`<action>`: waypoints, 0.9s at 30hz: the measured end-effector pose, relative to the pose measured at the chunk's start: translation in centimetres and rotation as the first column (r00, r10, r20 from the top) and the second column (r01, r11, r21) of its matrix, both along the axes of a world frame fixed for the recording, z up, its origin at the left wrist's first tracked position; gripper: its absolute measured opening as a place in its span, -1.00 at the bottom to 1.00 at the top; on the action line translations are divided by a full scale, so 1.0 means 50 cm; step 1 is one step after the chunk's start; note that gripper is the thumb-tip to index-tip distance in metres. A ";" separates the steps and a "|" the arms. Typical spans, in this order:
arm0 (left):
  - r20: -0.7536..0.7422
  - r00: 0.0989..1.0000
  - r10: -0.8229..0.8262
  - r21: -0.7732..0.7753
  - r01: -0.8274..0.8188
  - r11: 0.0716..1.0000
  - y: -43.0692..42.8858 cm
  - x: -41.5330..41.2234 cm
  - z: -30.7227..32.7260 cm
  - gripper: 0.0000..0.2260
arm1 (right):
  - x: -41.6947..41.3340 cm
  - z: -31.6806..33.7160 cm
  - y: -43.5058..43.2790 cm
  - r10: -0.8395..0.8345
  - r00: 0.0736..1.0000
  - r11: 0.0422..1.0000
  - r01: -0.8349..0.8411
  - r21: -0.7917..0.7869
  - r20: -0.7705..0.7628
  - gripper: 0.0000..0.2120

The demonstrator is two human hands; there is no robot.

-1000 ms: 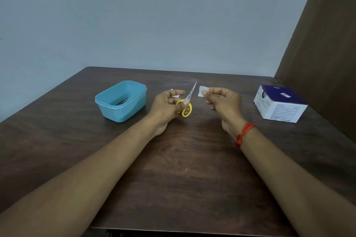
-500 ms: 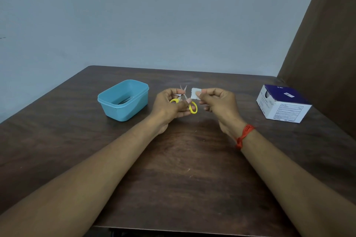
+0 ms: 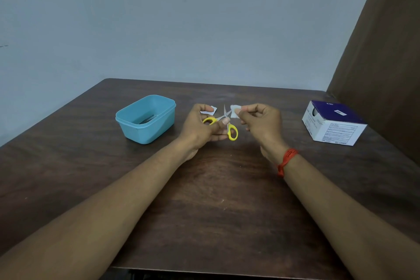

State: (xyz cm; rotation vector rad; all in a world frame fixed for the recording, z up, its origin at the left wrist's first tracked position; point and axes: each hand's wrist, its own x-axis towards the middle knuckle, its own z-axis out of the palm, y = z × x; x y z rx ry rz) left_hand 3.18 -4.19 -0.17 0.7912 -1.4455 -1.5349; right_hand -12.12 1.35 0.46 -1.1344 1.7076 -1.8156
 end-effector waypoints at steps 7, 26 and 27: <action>-0.035 0.999 -0.009 0.116 0.013 0.993 -0.003 -0.005 0.009 -0.85 | -0.009 0.000 0.001 -0.114 0.993 0.993 0.115 -0.028 0.009 -0.86; 0.009 0.999 -0.036 0.002 0.036 0.999 0.013 -0.019 0.008 -0.84 | 0.018 0.002 -0.001 0.038 0.979 0.999 -0.040 0.010 0.202 -0.85; 0.007 0.999 -0.036 0.003 0.036 0.999 0.013 -0.019 0.008 -0.84 | 0.017 0.003 -0.001 0.057 0.971 0.998 -0.058 -0.003 0.232 -0.84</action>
